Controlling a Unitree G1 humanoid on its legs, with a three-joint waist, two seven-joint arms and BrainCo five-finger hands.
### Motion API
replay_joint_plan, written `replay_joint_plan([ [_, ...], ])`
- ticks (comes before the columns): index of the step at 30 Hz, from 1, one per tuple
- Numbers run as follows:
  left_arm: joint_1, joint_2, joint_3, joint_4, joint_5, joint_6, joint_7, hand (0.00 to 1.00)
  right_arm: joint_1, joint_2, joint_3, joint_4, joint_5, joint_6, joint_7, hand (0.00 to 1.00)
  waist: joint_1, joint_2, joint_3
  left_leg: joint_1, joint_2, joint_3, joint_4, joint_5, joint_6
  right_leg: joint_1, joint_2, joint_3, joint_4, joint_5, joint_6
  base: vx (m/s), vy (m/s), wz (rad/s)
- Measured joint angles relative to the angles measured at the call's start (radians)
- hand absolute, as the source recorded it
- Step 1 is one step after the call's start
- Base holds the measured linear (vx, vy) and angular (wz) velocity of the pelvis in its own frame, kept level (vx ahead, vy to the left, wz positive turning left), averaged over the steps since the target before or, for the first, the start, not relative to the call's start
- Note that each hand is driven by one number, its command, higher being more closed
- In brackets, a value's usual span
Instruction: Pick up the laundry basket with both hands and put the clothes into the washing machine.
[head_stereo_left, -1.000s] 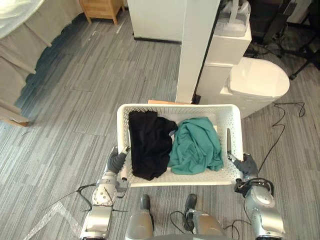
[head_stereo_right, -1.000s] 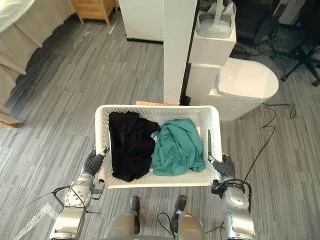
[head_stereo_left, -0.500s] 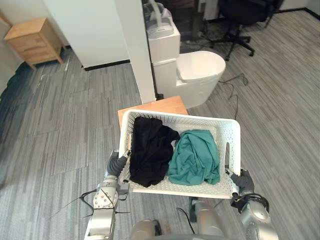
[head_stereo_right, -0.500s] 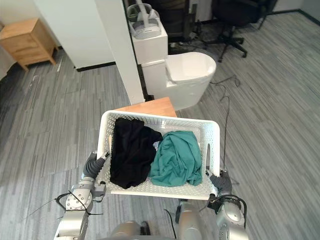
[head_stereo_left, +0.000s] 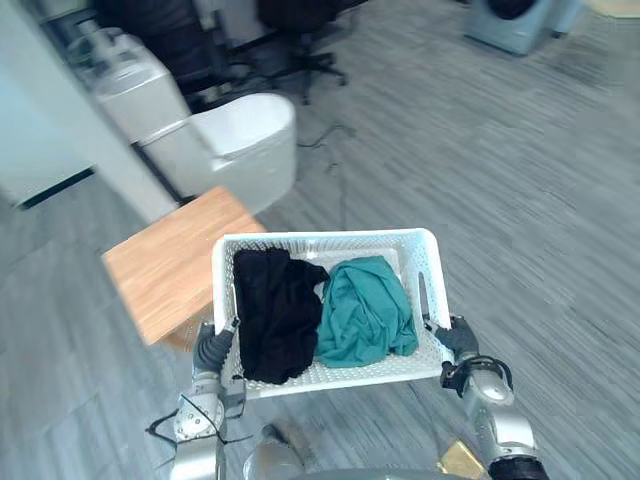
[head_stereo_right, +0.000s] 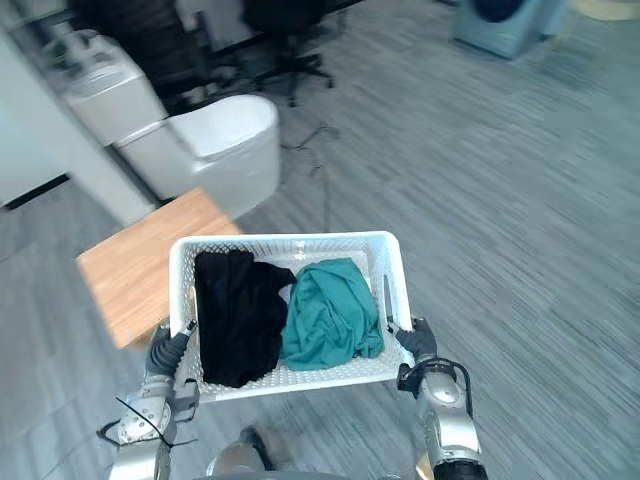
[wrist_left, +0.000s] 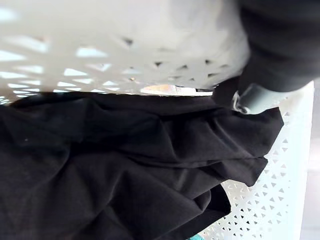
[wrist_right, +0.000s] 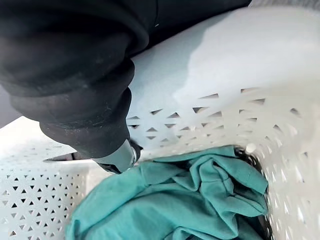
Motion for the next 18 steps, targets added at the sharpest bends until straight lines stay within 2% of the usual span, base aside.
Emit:
replay_joint_plan([
  [1,0.015,0.011,0.006,-0.017,-0.009,-0.002,0.009,1.00,0.005,0.017,0.014,-0.009,0.000,-0.001,-0.001,1.00,-0.008,-0.019,-0.005,0.010,0.043,-0.059,0.084,0.016,0.025,-0.007,0.052,0.043,-0.089,0.004,-0.062,-0.11,-0.379,-1.50],
  [2,0.017,0.019,0.010,-0.022,-0.016,-0.004,0.012,1.00,0.008,0.034,0.016,-0.019,0.000,-0.002,-0.004,1.00,-0.007,-0.029,-0.001,-0.006,0.059,-0.123,0.142,0.009,0.037,0.017,0.063,0.051,-0.106,-0.014,-0.071,-0.11,-0.352,-1.49],
  [3,0.018,0.013,0.003,-0.025,-0.029,-0.004,0.016,1.00,0.014,0.029,0.010,-0.035,0.000,-0.006,-0.011,1.00,-0.007,-0.023,0.003,-0.027,0.042,-0.272,0.194,-0.082,0.025,0.020,0.084,0.099,-0.118,-0.001,-0.090,-0.04,-0.202,-1.43],
  [4,0.018,0.006,-0.023,-0.049,-0.035,-0.005,0.019,1.00,0.012,0.023,-0.006,-0.050,0.000,-0.014,-0.023,1.00,-0.007,-0.016,0.003,-0.054,-0.050,-0.417,0.229,-0.186,-0.002,0.013,0.097,0.158,-0.128,0.005,-0.100,-0.01,-0.103,-1.54],
  [5,0.018,0.001,-0.041,-0.070,-0.038,-0.007,0.023,1.00,0.015,0.021,-0.020,-0.060,0.000,-0.022,-0.026,1.00,-0.007,-0.007,0.005,-0.069,-0.124,-0.493,0.244,-0.235,-0.009,0.011,0.107,0.196,-0.136,0.013,-0.107,0.03,0.001,-1.47],
  [6,0.018,-0.002,-0.053,-0.091,-0.057,-0.018,0.034,1.00,0.021,0.020,-0.027,-0.071,0.000,-0.025,-0.029,1.00,-0.007,-0.001,0.006,-0.077,-0.183,-0.523,0.239,-0.267,-0.002,0.011,0.115,0.232,-0.141,0.019,-0.105,0.05,0.007,-1.33],
  [7,0.018,-0.002,-0.058,-0.111,-0.058,-0.024,0.035,1.00,0.034,0.030,-0.034,-0.084,0.001,-0.028,-0.030,1.00,-0.010,-0.001,0.008,-0.068,-0.224,-0.499,0.225,-0.300,0.031,0.010,0.123,0.278,-0.141,0.021,-0.102,0.09,0.016,-1.32],
  [8,0.015,-0.003,-0.060,-0.113,-0.058,-0.027,0.035,1.00,0.052,0.034,-0.038,-0.115,0.001,-0.031,-0.033,1.00,-0.012,0.006,0.000,-0.032,-0.245,-0.504,0.174,-0.301,0.031,-0.006,0.123,0.311,-0.140,0.026,-0.093,0.09,0.020,-1.09],
  [12,-0.016,-0.008,-0.067,-0.136,-0.067,-0.021,0.036,1.00,0.070,0.048,-0.062,-0.186,0.000,-0.032,-0.045,1.00,-0.038,0.014,0.012,-0.016,-0.281,-0.482,0.094,-0.311,0.011,-0.059,0.114,0.363,-0.177,0.071,-0.074,0.05,0.103,-0.52],
  [13,-0.017,-0.008,-0.071,-0.136,-0.066,-0.016,0.037,1.00,0.077,0.062,-0.073,-0.186,-0.001,-0.032,-0.045,1.00,-0.046,0.018,0.016,0.022,-0.283,-0.468,0.068,-0.339,-0.006,-0.055,0.115,0.365,-0.157,0.070,-0.073,0.04,0.152,-0.41],
  [14,-0.024,0.000,-0.086,-0.136,-0.065,-0.014,0.037,1.00,0.088,0.071,-0.084,-0.196,-0.005,-0.034,-0.046,1.00,-0.047,0.026,0.037,0.065,-0.282,-0.464,0.041,-0.368,-0.029,-0.062,0.120,0.360,-0.081,0.061,-0.066,0.03,0.181,-0.38],
  [15,-0.030,0.013,-0.095,-0.136,-0.064,-0.013,0.038,1.00,0.096,0.078,-0.090,-0.206,-0.011,-0.034,-0.047,1.00,-0.047,0.023,0.054,0.093,-0.285,-0.455,0.032,-0.375,-0.036,-0.076,0.119,0.360,-0.017,0.053,-0.060,0.01,0.183,-0.42],
  [16,-0.030,0.044,-0.109,-0.140,-0.065,-0.012,0.046,1.00,0.112,0.103,-0.093,-0.225,-0.022,-0.034,-0.047,1.00,-0.049,0.008,0.073,0.130,-0.293,-0.431,0.030,-0.391,-0.031,-0.137,0.112,0.359,0.142,0.048,-0.050,-0.01,0.087,-0.40],
  [17,-0.028,0.057,-0.107,-0.143,-0.065,-0.010,0.053,1.00,0.125,0.121,-0.089,-0.234,-0.026,-0.034,-0.047,1.00,-0.050,0.007,0.080,0.143,-0.295,-0.422,0.029,-0.401,-0.027,-0.180,0.102,0.356,0.224,0.051,-0.043,0.04,0.066,-0.44],
  [18,-0.027,0.083,-0.098,-0.158,-0.064,-0.001,0.057,1.00,0.137,0.148,-0.087,-0.238,-0.035,-0.034,-0.045,1.00,-0.066,-0.017,0.091,0.183,-0.306,-0.404,0.016,-0.420,-0.004,-0.243,0.065,0.317,0.354,0.074,-0.039,0.14,0.011,-0.26],
])
